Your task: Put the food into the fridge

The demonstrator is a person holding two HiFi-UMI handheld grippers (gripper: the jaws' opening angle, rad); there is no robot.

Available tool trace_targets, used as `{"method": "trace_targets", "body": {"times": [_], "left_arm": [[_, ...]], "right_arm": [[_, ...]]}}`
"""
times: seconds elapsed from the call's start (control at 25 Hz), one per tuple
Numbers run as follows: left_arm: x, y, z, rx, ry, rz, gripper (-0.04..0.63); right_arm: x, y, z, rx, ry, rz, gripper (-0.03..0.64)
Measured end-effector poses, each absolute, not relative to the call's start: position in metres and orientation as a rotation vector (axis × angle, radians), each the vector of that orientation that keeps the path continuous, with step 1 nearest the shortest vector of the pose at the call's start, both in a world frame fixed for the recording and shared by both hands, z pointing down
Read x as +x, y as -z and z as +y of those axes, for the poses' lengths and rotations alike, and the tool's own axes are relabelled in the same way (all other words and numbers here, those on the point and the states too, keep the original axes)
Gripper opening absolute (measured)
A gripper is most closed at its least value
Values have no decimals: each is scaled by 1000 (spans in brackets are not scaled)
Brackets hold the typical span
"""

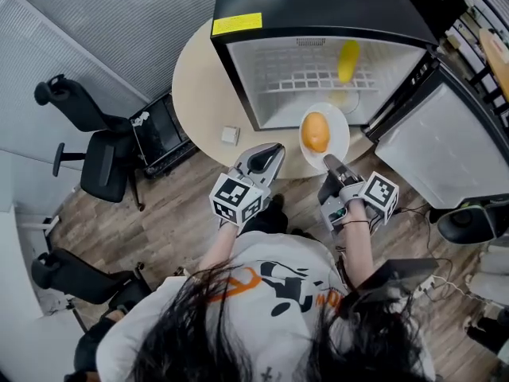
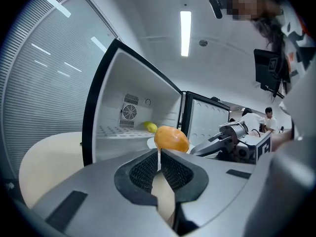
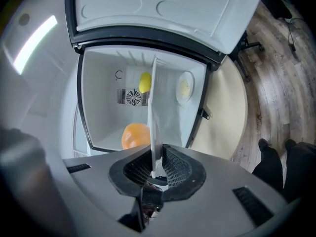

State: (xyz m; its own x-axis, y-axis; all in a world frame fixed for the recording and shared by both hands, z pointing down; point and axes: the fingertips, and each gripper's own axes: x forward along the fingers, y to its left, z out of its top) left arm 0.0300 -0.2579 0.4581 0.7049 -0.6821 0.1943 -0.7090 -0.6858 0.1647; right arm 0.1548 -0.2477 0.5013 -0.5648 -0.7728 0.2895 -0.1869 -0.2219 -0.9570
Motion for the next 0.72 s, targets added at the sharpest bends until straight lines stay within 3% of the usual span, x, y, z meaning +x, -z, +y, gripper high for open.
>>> {"method": "trace_targets", "body": {"times": [0.72], "left_arm": [[4,-450,-333,2707,-102,-1072,12]], "right_arm": [[94,-473,-349,-1059,1884,1641,48]]}}
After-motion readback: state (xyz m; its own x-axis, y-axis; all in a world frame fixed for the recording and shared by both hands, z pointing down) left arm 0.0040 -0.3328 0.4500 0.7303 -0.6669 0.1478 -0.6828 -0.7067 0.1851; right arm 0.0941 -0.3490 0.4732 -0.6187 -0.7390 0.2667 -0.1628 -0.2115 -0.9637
